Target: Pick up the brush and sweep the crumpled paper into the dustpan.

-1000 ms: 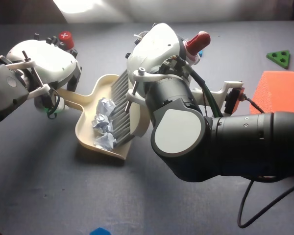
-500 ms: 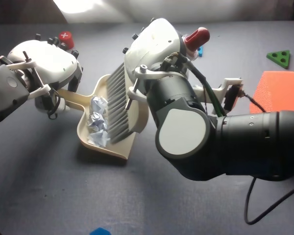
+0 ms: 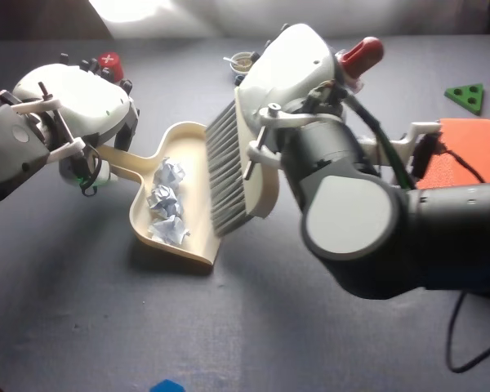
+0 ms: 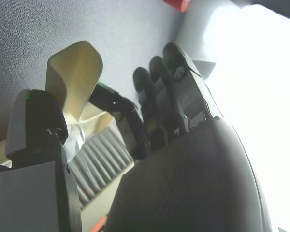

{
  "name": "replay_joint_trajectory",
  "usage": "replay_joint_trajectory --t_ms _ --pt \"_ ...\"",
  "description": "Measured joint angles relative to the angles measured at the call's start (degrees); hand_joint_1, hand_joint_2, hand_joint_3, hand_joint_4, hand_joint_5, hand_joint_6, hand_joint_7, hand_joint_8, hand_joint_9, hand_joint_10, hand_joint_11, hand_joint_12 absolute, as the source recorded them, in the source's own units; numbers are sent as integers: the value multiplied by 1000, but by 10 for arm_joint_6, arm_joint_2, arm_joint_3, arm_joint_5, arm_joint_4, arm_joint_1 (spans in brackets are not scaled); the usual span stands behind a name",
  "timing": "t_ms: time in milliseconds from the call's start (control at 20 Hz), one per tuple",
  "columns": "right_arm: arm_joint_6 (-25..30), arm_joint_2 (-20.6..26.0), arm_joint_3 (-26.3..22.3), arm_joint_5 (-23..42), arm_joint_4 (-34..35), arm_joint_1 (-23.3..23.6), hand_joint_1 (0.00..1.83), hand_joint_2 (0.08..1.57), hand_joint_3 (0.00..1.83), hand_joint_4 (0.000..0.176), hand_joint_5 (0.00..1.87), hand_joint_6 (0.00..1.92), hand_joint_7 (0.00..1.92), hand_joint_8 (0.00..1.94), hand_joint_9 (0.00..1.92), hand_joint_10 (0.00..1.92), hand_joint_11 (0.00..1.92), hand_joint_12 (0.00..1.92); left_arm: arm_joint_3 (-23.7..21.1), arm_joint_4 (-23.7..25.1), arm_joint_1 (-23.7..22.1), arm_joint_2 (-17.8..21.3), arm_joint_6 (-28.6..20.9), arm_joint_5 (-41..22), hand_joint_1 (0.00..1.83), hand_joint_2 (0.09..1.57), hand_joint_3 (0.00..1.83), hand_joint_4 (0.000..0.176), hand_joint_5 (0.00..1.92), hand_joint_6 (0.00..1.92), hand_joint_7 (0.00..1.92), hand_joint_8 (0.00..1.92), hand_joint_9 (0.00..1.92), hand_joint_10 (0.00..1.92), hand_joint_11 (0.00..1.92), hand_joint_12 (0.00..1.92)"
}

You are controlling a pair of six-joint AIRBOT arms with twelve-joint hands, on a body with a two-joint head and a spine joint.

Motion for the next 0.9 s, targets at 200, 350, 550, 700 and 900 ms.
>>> replay_joint_trajectory --t_ms 200,350,550,700,900 --pt "17 82 -77 9 -24 -14 1547 1222 2 91 882 1921 950 1941 1244 1921 1386 1921 -1 0 -2 0 1 0 1071 1173 0 0 878 1139 447 5 373 3 271 162" --pt "18 126 -131 10 -28 -36 1538 1218 0 93 891 1921 951 1941 1251 1921 1392 1921 -1 0 -2 0 2 0 1074 1166 0 0 889 1121 433 0 356 1 273 156" --pt "8 150 -183 10 -39 -40 1558 1208 0 98 902 1921 1010 1941 1279 1921 1418 1921 -3 0 -2 3 2 0 1082 1160 1 0 898 1106 438 1 369 2 297 168" --pt "-10 162 -199 7 -39 -40 1556 1204 0 103 901 1921 998 1941 1267 1921 1402 1921 -3 0 -2 4 2 0 1087 1152 0 0 915 1080 455 4 384 4 285 158" --pt "-30 173 -224 -11 -39 -40 1543 1212 1 102 897 1921 960 1941 1249 1921 1391 1921 -3 0 -2 4 2 -1 1022 1188 3 24 834 1204 467 2 376 2 298 153"
